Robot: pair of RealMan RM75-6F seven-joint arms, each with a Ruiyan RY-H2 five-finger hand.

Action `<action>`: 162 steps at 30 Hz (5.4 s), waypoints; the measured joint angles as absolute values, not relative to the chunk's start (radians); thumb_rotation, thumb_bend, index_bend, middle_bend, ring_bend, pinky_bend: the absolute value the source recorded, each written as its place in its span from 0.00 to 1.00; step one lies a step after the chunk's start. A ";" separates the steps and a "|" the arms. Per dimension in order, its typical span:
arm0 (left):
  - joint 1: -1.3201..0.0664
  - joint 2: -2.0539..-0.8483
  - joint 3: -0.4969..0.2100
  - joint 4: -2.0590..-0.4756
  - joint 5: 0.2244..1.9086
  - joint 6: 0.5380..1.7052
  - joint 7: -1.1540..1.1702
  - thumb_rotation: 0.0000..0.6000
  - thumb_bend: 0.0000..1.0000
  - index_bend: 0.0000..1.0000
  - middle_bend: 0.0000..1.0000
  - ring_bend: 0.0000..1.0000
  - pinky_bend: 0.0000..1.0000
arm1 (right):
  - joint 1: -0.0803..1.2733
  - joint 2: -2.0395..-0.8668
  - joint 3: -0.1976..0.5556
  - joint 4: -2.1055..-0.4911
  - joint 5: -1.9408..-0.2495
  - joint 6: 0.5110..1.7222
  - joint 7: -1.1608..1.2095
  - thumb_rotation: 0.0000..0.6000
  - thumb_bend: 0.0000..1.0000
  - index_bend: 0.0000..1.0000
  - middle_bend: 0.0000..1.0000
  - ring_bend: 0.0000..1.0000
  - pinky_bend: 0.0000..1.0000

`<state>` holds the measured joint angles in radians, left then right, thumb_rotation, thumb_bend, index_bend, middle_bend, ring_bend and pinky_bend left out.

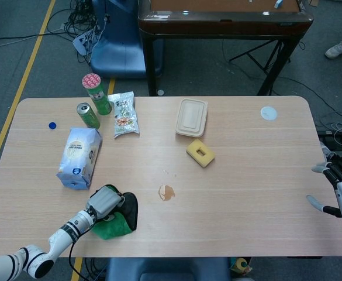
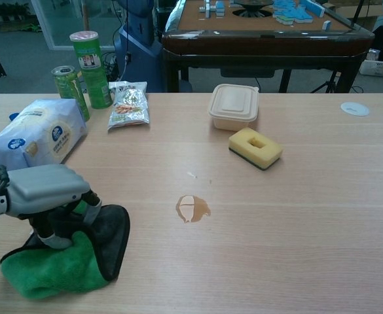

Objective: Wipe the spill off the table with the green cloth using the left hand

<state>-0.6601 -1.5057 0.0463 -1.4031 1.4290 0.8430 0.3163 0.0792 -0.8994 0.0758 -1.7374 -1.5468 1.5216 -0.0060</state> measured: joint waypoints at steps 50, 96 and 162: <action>-0.852 -1.543 -0.114 -1.337 1.561 0.909 -0.264 1.00 0.31 0.67 0.75 0.76 1.00 | 0.087 -0.903 0.087 -1.742 -1.533 1.507 -0.011 1.00 0.22 0.33 0.31 0.21 0.25; -0.990 -1.806 -0.064 -0.970 1.476 0.712 -0.013 1.00 0.31 0.66 0.73 0.74 0.99 | 0.100 -0.908 0.093 -1.738 -1.511 1.484 -0.013 1.00 0.22 0.33 0.31 0.21 0.25; -1.016 -1.835 -0.047 -1.130 1.507 0.732 0.005 1.00 0.31 0.65 0.72 0.74 0.98 | 0.089 -0.904 0.093 -1.749 -1.519 1.508 -0.016 1.00 0.22 0.33 0.31 0.21 0.25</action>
<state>-1.0159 -1.8353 -0.0473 -1.1302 1.5067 0.7321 0.0046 0.0893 -0.9036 0.0931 -1.7489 -1.5190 1.5078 -0.0156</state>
